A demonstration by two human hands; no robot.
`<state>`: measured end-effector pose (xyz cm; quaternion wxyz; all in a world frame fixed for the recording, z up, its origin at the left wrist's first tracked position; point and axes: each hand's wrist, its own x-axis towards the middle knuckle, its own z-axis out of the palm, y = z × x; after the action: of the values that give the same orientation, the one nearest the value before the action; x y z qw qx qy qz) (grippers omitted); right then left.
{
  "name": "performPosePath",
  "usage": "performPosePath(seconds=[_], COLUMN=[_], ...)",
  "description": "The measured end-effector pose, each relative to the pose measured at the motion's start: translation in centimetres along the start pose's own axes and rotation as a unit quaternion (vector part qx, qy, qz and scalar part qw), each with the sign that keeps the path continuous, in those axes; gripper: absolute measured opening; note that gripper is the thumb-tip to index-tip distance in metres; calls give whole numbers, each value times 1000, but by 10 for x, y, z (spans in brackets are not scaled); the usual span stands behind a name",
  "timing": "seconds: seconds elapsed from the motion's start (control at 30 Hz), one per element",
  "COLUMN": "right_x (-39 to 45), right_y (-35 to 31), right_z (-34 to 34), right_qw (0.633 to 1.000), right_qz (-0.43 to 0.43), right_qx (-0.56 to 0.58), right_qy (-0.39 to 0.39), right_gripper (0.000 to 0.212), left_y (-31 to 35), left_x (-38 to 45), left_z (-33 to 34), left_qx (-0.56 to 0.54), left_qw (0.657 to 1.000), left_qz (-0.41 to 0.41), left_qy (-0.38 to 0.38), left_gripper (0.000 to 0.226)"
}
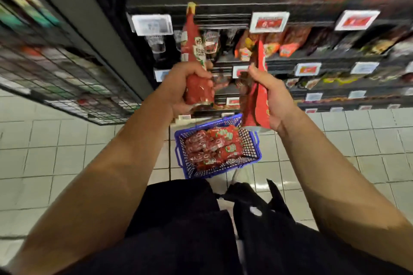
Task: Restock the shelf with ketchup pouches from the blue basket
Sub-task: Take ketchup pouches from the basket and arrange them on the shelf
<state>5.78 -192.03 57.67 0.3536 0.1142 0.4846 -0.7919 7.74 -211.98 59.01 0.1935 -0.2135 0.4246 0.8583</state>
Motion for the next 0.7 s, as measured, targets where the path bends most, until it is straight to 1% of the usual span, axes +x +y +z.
performPosePath(seconds=[0.03,0.07,0.1,0.13,0.17,0.23,0.27,0.33,0.37,0.4,0.47,0.57,0.63,0.7], right_x=[-4,-7,-10,-13,-17,-25,-28,-32,-34,-35,-37,-38,-37,-37], right_y=[-6,-11,-17,-22,-27,-37,-42,-55,-62,-69,-84,-103,-115,-129], right_z=[8,12,14,16,19,24,26,28,28,28,26,21,17,16], right_qw=[1000,998,994,990,988,991,993,994,995,997,999,998,995,991], right_qz=[-2,-4,-3,-6,-11,-30,-43,-51,-47,-41,-34,-57,-93,-120], right_qx=[22,64,106,138,146,114,97,83,76,61,17,-17,-38,-64], right_qy=[-9,-16,-21,-30,-46,-63,-60,-47,-38,-24,6,16,12,-8], right_gripper=[22,30,43,49,48,45,44,45,46,44,33,21,18,19], left_y=[6,12,17,22,27,36,40,51,55,60,68,72,73,75], left_x=[-4,-9,-12,-17,-21,-28,-30,-33,-34,-34,-34,-31,-29,-26], left_z=[1,4,6,8,10,14,16,22,25,30,42,61,75,87], left_qx=[-19,-27,-20,-13,5,40,54,90,106,118,144,190,222,234], left_qw=[1000,999,999,1000,1000,999,998,995,994,992,989,980,969,960], left_qz=[1,6,8,4,-1,-12,-12,-17,-19,-19,-7,51,104,148], left_qy=[17,22,28,27,20,-4,-15,-30,-35,-41,-42,-24,6,39], left_gripper=[38,48,51,51,47,44,49,57,57,55,52,50,58,64])
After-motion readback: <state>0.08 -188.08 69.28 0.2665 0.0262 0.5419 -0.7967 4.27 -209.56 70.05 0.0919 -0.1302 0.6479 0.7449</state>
